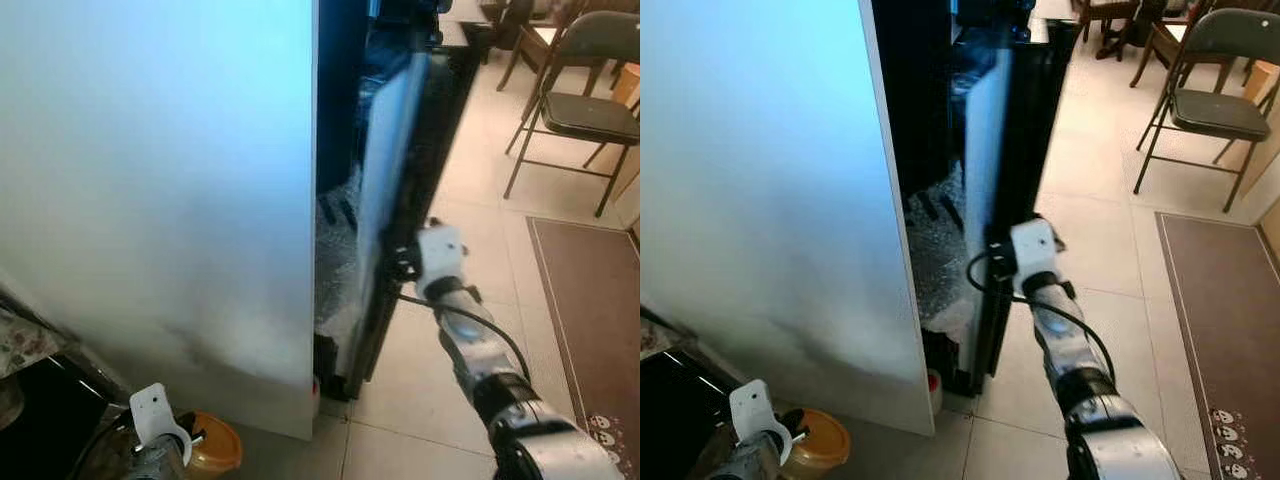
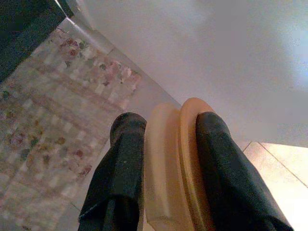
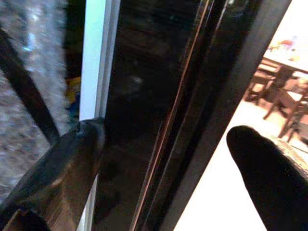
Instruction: Restocking fridge
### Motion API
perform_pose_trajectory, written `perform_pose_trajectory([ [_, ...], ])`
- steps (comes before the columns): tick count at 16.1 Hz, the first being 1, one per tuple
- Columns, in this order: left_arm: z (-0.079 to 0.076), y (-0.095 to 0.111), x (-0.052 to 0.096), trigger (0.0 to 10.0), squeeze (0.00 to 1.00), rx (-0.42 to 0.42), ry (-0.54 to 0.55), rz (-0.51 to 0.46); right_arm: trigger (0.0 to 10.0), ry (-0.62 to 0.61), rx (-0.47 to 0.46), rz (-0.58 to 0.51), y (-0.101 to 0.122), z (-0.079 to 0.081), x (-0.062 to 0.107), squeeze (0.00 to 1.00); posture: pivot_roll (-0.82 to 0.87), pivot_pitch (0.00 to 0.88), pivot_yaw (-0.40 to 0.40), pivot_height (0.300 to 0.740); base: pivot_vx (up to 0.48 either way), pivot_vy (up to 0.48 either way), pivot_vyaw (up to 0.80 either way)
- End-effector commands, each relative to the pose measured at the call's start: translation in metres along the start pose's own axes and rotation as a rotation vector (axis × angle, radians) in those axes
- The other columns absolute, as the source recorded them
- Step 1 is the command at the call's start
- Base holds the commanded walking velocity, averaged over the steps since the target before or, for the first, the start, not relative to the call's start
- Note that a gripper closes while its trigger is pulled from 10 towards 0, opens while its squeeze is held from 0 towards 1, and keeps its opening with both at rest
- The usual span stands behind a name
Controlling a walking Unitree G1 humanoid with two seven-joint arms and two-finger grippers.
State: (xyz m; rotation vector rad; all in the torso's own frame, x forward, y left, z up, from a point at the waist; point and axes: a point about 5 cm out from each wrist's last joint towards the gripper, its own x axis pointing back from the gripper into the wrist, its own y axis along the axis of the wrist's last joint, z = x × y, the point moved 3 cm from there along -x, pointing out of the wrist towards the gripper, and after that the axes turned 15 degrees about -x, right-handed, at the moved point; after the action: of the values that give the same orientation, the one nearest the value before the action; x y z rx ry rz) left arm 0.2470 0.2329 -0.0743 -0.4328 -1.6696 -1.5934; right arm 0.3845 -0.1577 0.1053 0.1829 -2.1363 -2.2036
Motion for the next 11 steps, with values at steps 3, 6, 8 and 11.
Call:
perform_pose_trajectory([
  [3,0.0,-0.007,0.001,10.0,0.0,-0.015,-0.003,0.016,10.0,-0.132,-0.003,0.088,-0.027,-0.03,0.022,0.0,-0.12,0.034,0.011,0.74,0.0,0.0,0.0],
  [6,-0.002,-0.008,0.001,10.0,0.0,-0.019,-0.007,0.016,10.0,-0.247,0.027,0.153,-0.054,-0.055,0.053,0.0,-0.13,0.037,0.006,0.74,0.0,0.0,0.0],
  [8,-0.003,-0.008,0.001,10.0,0.0,-0.022,-0.009,0.016,10.0,-0.338,0.048,0.185,-0.066,-0.071,0.072,0.0,-0.13,0.039,0.005,0.74,0.0,0.0,0.0],
  [11,-0.004,-0.009,0.001,10.0,0.0,-0.026,-0.012,0.017,10.0,-0.531,0.021,0.325,-0.101,-0.102,0.118,0.0,-0.13,0.04,0.003,0.74,0.0,0.0,0.0],
])
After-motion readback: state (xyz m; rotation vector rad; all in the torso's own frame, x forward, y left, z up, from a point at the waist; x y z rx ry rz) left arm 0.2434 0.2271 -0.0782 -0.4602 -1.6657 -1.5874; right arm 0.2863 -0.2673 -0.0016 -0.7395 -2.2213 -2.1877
